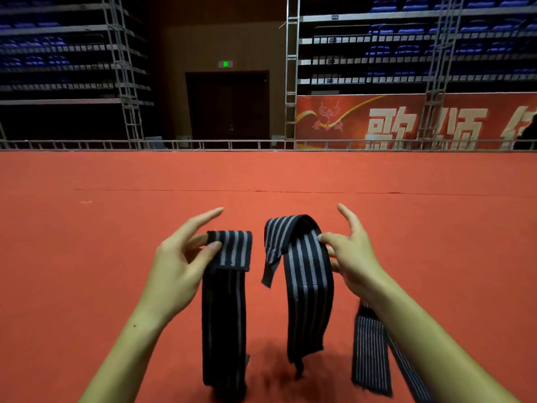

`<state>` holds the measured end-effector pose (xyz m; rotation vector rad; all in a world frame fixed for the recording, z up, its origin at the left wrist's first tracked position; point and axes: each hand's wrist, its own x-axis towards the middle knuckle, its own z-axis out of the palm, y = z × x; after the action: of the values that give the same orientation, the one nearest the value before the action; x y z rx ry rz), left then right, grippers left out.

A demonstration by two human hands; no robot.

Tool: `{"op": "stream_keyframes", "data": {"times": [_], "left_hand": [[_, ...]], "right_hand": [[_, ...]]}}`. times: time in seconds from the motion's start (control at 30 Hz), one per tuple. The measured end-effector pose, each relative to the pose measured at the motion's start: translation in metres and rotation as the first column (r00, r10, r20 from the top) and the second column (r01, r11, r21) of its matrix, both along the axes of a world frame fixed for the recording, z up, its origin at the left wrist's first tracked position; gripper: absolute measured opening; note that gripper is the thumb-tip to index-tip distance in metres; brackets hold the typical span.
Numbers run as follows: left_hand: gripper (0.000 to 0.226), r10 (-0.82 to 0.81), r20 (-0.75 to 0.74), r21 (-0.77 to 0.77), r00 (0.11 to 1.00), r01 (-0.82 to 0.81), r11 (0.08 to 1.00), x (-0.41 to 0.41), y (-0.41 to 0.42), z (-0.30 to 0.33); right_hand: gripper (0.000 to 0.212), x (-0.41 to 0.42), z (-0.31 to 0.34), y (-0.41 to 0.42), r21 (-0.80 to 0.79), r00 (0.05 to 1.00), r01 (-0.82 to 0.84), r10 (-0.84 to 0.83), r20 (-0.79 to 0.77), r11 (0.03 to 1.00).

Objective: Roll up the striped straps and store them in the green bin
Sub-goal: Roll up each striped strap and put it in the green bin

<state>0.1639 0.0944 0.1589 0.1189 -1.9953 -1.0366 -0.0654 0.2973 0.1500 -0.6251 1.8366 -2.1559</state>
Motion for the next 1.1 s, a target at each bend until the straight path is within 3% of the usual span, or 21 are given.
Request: {"op": "stream_keyframes", "data": {"times": [0.17, 0.37, 0.5, 0.73, 0.93, 1.1], "left_hand": [[0.061, -0.073, 0.080, -0.224, 0.994, 0.090, 0.971, -0.009, 0.018, -0.013], [0.058, -0.059, 0.102, -0.397, 0.993, 0.095, 0.913, -0.012, 0.023, -0.023], [0.066, -0.081, 0.073, -0.390, 0.994, 0.103, 0.915, -0.016, 0.028, -0.025], [0.065, 0.020, -0.053, -0.444, 0.998, -0.042, 0.895, -0.020, 0.032, -0.028], [0.062, 0.064, -0.126, -0.327, 0.990, -0.102, 0.940, -0.018, 0.041, -0.023], [0.069, 0.080, -0.142, -0.164, 0.987, -0.103, 0.981, -0.012, 0.041, -0.015]], "right_hand": [[0.073, 0.019, 0.012, -0.010, -0.093, 0.990, -0.077, 0.087, 0.108, 0.993], [0.074, 0.030, 0.013, -0.012, -0.117, 0.968, -0.090, 0.114, 0.225, 0.989], [0.075, 0.034, 0.014, -0.011, -0.108, 0.952, -0.086, 0.114, 0.285, 0.990], [0.069, 0.038, 0.011, -0.015, -0.140, 0.941, -0.076, 0.117, 0.317, 0.987], [0.053, 0.058, 0.010, -0.006, -0.112, 0.960, -0.176, 0.196, 0.198, 0.978], [0.054, 0.073, 0.001, 0.019, 0.008, 0.970, -0.189, 0.188, -0.151, 0.982]]}}
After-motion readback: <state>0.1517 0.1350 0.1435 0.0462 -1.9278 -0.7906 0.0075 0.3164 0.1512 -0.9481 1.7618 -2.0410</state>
